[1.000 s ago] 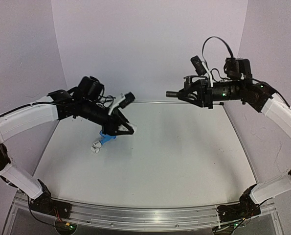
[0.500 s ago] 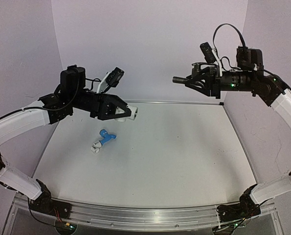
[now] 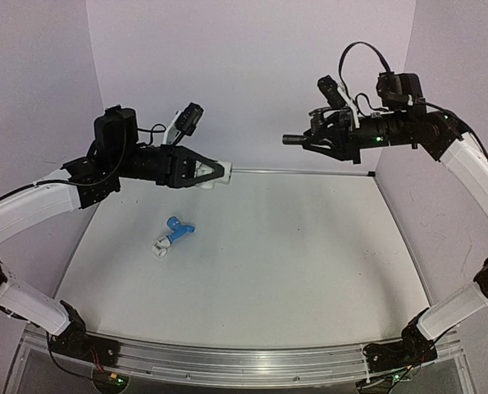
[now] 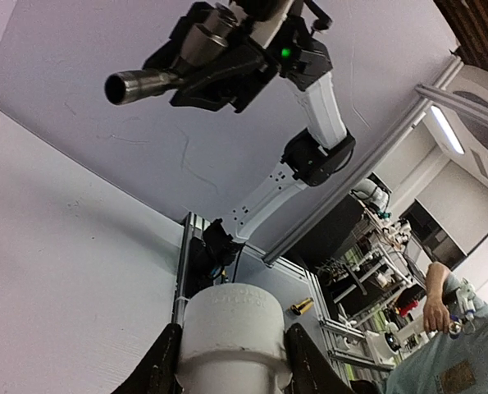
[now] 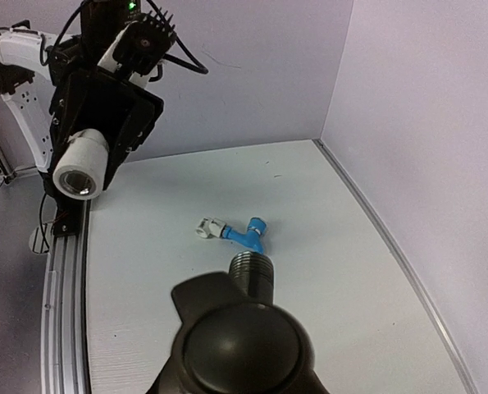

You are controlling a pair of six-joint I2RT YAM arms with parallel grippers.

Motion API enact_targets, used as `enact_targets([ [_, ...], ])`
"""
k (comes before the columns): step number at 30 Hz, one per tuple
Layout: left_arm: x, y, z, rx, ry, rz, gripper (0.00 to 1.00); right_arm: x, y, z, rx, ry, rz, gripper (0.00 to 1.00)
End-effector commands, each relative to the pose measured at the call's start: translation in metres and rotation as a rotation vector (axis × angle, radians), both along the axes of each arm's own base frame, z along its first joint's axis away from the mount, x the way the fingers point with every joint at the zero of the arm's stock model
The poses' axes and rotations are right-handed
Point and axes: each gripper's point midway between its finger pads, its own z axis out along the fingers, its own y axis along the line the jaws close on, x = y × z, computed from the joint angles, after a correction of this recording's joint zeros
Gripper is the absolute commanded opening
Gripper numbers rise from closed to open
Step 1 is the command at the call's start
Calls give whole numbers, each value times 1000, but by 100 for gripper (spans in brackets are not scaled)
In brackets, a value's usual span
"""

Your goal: Install the water faucets

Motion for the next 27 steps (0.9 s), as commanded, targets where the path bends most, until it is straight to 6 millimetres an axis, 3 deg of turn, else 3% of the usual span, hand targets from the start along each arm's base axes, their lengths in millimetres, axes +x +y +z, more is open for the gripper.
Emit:
enact_targets([
  [1,7,11,37,-51,-29,114,0,-24,-7,55,61,-223,76,0],
  [4,7,8,40,-50,-23,93,0,-32,-9,73,113,-317,86,0],
  [8,4,5,42,-72,-37,46,0,-47,-6,82,160,-402,115,0],
  [16,-8,-5,42,-105,2,-275,0,-81,-10,59,113,-625,175,0],
  [19,-2,-12,32,-85,41,-330,0,-93,-10,49,105,-647,197,0],
  [22,-1,-14,30,-98,44,-355,0,-98,-7,36,91,-643,210,0],
  [27,7,-21,26,-94,67,-327,0,-89,3,27,101,-581,191,0],
])
